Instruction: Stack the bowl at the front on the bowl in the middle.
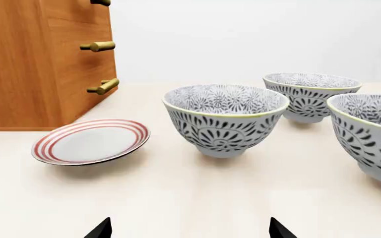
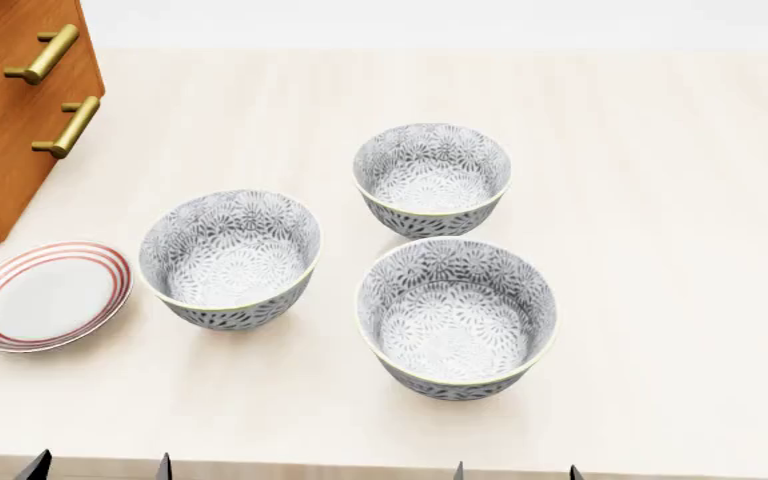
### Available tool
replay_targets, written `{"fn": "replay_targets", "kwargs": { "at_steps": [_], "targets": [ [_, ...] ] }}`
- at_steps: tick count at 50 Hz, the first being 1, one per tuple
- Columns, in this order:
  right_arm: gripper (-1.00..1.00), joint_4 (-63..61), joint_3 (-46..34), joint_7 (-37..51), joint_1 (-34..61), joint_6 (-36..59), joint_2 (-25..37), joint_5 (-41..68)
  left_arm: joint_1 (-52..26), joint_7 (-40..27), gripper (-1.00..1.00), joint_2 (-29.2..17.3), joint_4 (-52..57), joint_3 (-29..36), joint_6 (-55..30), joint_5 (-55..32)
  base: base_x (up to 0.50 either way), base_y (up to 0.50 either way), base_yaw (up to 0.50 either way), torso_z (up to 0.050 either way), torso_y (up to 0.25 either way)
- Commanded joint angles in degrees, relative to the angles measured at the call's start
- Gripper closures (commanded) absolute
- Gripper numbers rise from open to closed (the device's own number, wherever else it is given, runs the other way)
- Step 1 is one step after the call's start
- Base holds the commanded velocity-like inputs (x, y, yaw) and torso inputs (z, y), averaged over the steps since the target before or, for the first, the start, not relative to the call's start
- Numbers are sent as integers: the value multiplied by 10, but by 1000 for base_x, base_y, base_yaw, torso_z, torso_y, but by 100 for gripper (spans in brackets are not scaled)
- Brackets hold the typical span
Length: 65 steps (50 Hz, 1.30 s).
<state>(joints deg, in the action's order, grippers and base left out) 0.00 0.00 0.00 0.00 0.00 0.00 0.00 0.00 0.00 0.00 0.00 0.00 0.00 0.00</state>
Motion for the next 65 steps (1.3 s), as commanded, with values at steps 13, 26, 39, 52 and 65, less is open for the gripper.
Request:
{"fn": "replay_targets", "kwargs": {
  "at_steps": [13, 26, 39, 52, 65],
  "targets": [
    [-100, 15, -42, 44, 3, -9, 31, 14, 8, -38, -100, -26, 14, 36, 21, -28, 0, 0, 0, 0, 0],
    [-100, -219, -30, 76, 18, 213, 52, 43, -22, -69, -100, -49, 218, 31, -197, -76, 0, 0, 0, 0, 0],
    [-100, -451, -14, 106, 135, 485, 69, 77, -127, -99, -100, -88, 437, 47, -432, -94, 0, 0, 0, 0, 0],
    [-100, -455, -27, 128, 131, 470, 72, 68, -125, -102, -100, -96, 439, 37, -421, -100, 0, 269, 0, 0, 0],
    [-100, -427, -41, 140, 123, 435, 74, 63, -119, -105, -100, -99, 425, 40, -399, -102, 0, 285, 0, 0, 0]
  ]
}}
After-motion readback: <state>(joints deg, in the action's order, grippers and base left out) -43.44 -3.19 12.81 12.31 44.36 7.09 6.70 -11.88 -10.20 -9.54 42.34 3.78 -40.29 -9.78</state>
